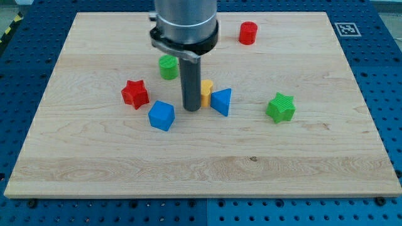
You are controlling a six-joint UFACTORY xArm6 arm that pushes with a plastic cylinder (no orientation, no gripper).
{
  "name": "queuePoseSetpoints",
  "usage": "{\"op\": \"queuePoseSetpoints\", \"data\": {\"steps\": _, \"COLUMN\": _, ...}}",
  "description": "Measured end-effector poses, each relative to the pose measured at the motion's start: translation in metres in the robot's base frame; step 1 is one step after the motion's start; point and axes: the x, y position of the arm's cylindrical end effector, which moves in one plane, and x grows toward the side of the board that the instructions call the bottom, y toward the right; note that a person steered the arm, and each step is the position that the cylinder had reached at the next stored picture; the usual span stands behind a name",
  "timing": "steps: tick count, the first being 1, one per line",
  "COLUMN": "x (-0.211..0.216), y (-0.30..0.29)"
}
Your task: Place the yellow heart above the triangle
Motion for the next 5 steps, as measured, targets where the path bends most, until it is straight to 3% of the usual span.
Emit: {"op": "queuePoseSetpoints", "data": {"steps": 5, "x": -0.091, "y": 0.047}}
